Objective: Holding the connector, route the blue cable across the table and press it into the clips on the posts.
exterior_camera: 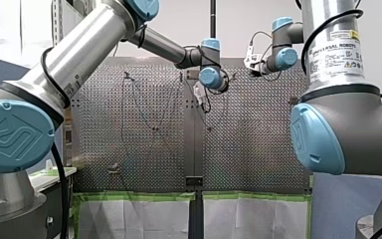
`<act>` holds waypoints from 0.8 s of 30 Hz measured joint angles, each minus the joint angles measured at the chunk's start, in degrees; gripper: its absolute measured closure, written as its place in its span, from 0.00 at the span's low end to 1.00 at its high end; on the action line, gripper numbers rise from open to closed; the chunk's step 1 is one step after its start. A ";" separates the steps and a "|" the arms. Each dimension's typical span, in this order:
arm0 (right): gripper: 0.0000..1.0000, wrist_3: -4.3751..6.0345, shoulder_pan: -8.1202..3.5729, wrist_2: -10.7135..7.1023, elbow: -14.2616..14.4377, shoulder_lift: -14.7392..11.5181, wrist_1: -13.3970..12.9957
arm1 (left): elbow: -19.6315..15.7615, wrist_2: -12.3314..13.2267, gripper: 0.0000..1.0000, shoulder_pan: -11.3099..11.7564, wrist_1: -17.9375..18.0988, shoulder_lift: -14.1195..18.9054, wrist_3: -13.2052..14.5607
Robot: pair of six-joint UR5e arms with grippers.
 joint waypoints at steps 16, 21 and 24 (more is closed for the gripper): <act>1.00 0.00 0.07 0.01 0.00 0.06 0.12 | -8.33 1.63 0.00 -2.57 0.10 7.82 0.28; 1.00 0.00 0.08 0.13 0.02 0.06 0.12 | -11.11 1.61 0.00 -3.17 2.57 10.58 0.72; 1.00 0.00 0.08 0.17 0.01 0.06 0.13 | -12.77 1.08 0.00 -3.24 4.21 12.24 1.42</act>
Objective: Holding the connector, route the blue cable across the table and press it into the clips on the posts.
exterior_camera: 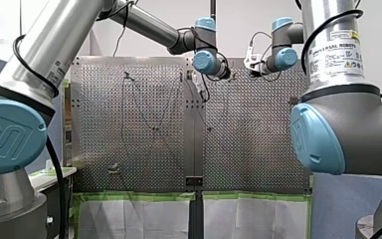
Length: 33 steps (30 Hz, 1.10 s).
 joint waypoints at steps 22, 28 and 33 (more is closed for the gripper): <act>1.00 -0.24 0.56 0.07 0.05 0.04 0.11 | -13.57 -6.33 0.00 1.25 13.54 11.13 -4.95; 1.00 -0.26 0.57 0.11 0.03 0.08 0.09 | -17.01 -9.72 0.00 0.69 16.99 8.23 -5.72; 1.00 -0.26 0.41 0.17 0.05 0.10 0.08 | -20.03 -11.04 0.00 0.15 20.02 5.26 -6.15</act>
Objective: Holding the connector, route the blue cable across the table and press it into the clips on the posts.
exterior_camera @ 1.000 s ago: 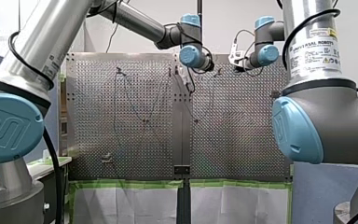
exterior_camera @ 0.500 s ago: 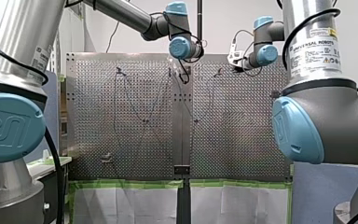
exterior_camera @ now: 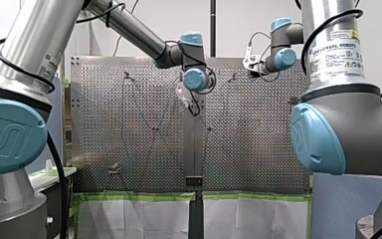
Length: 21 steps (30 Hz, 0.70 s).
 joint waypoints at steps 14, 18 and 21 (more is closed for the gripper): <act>1.00 -0.06 -0.21 0.70 0.02 0.16 0.02 | -7.85 -1.08 0.00 -0.40 7.83 -5.97 -0.51; 1.00 -0.08 -0.22 0.71 0.02 0.17 0.01 | -10.11 -1.09 0.00 -0.42 10.09 -6.08 -0.50; 1.00 -0.09 -0.23 0.72 0.02 0.19 0.00 | -11.70 -1.09 0.00 -0.43 11.68 -6.08 -0.43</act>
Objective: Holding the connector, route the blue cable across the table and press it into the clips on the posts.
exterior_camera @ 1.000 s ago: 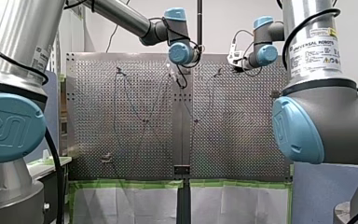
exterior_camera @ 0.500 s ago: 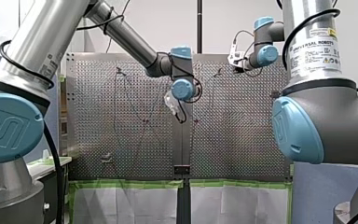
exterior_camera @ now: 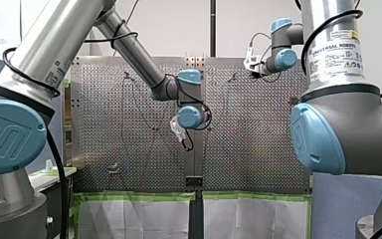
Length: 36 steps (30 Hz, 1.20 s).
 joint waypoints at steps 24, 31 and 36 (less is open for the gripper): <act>1.00 -0.09 -0.02 -0.09 0.00 0.16 0.11 | -14.97 0.22 0.00 0.00 14.98 0.00 1.70; 1.00 -0.09 0.26 0.13 0.00 0.16 0.38 | -19.01 0.27 0.00 0.00 19.03 0.01 1.79; 1.00 -0.09 0.35 0.32 0.00 0.14 0.56 | -21.89 0.41 0.00 0.00 21.89 0.02 1.68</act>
